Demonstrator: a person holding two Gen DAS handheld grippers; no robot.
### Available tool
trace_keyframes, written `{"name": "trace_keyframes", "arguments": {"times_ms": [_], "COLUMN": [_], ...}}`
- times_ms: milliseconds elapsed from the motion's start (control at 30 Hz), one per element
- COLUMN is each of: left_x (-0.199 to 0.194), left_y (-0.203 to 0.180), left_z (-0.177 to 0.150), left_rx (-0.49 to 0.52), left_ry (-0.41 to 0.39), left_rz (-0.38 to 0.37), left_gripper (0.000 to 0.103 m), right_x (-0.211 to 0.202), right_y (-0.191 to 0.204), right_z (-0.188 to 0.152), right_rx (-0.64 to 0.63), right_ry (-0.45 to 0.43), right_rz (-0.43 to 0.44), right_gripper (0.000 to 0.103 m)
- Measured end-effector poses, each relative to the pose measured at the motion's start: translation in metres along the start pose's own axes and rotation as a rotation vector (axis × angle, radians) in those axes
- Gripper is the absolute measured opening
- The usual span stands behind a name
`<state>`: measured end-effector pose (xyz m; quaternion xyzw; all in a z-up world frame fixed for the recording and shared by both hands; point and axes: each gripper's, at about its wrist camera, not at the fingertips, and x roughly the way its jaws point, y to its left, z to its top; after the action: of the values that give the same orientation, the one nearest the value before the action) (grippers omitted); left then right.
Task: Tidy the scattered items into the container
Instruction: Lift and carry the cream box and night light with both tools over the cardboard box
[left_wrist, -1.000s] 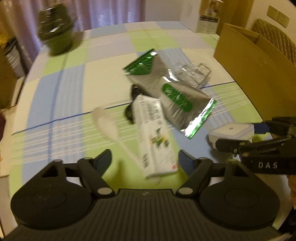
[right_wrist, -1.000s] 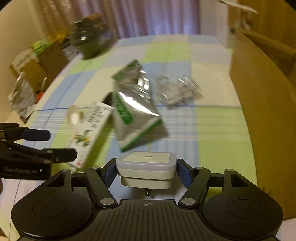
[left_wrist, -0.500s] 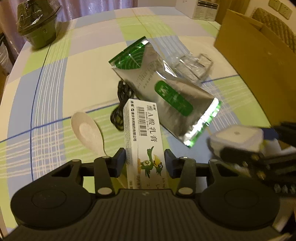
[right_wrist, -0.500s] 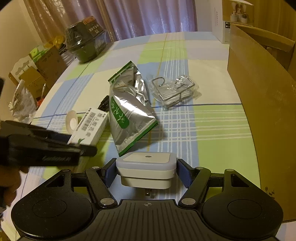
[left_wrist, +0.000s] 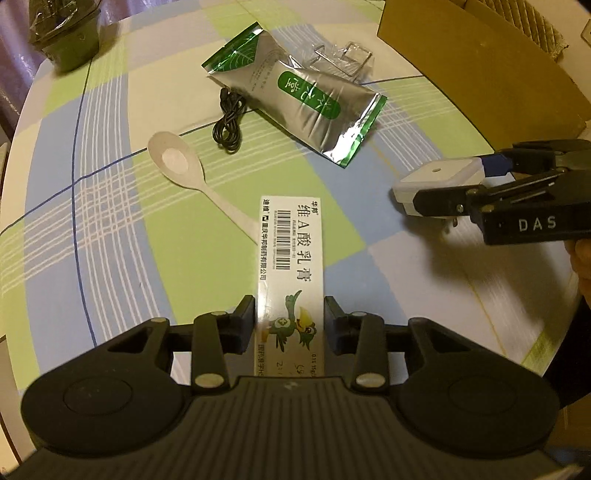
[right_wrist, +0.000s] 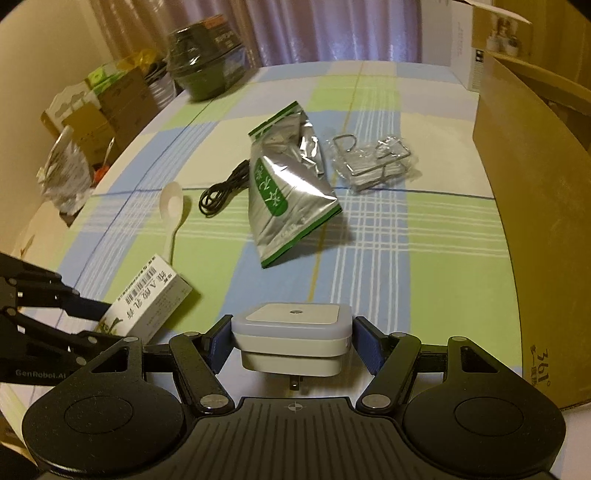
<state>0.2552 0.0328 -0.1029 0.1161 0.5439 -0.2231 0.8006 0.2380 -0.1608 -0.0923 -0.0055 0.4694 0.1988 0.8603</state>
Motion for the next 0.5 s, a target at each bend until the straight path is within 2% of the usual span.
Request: {"name": "trace_keyframes", "arguments": {"times_ms": [167,367,500], "left_x": [0.005,0.01,0.008], "left_y": [0.001,-0.005,-0.002], "left_z": [0.004,0.003,0.0], "left_rx": [-0.023,0.008,-0.023], "left_ry": [-0.01,-0.016,-0.021], "left_rz": [0.014,0.04,0.035], "left_gripper": [0.038,0.033,0.033], "right_x": [0.003,0.01,0.012], "right_y": [0.005,0.009,0.008], "right_z": [-0.001,-0.005,-0.005], "right_rx": [-0.036,-0.061,-0.057], "right_ry": [-0.011,0.017,0.024], "right_rz": [-0.01,-0.015,-0.02], "right_gripper": [0.071,0.071,0.071]}}
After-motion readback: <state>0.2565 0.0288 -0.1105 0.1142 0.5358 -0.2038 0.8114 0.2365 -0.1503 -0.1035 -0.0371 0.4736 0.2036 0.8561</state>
